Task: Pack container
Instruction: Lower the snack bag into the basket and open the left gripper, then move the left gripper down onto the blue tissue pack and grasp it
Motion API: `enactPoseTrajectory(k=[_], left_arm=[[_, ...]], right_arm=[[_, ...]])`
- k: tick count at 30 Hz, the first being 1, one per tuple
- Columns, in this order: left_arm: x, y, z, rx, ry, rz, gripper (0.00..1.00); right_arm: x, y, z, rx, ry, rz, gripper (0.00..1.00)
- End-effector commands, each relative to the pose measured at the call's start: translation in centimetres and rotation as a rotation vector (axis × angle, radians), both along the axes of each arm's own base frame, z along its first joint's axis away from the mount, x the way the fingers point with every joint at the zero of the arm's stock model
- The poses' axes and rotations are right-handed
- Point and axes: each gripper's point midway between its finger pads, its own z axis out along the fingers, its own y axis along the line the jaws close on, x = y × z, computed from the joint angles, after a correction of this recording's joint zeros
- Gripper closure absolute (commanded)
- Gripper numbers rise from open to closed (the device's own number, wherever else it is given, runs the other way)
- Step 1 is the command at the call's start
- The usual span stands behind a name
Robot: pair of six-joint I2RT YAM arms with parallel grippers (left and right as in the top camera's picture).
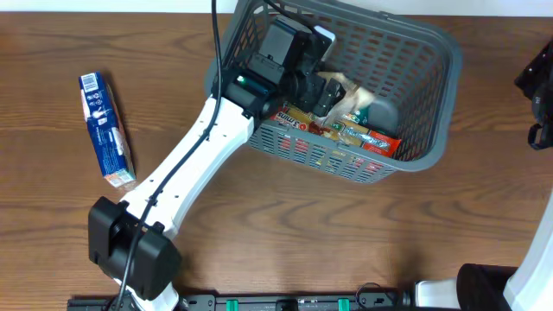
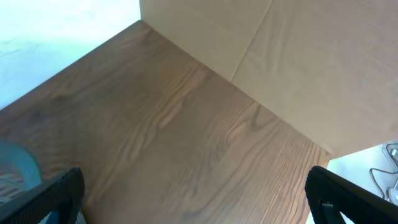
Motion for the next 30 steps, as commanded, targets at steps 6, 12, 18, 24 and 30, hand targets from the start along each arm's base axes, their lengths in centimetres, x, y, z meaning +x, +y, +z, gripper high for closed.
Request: enactPoseTrajectory(k=[6, 12, 18, 24, 30], left_arm=[[1.5, 2.3, 4.3, -0.040, -0.086, 0.067, 0.01], [1.9, 6.9, 12.5, -0.108, -0.213, 0.218, 0.01], [1.8, 17.5, 14.9, 0.055, -0.269, 0.559, 0.01], [-0.6, 28.1, 11.1, 0.201, -0.075, 0.869, 0.01], [-3.6, 36.5, 7.6, 0.183, 0.126, 1.186, 0.01]], right_arm=[[-0.2, -0.4, 0.1, -0.005, -0.009, -0.027, 0.01], [-0.2, -0.4, 0.1, -0.005, -0.009, -0.028, 0.01], [-0.2, -0.4, 0.1, -0.005, -0.009, -0.028, 0.01], [-0.2, -0.4, 0.1, -0.005, -0.009, -0.027, 0.01], [-0.2, -0.4, 0.1, -0.005, -0.009, -0.027, 0.01]])
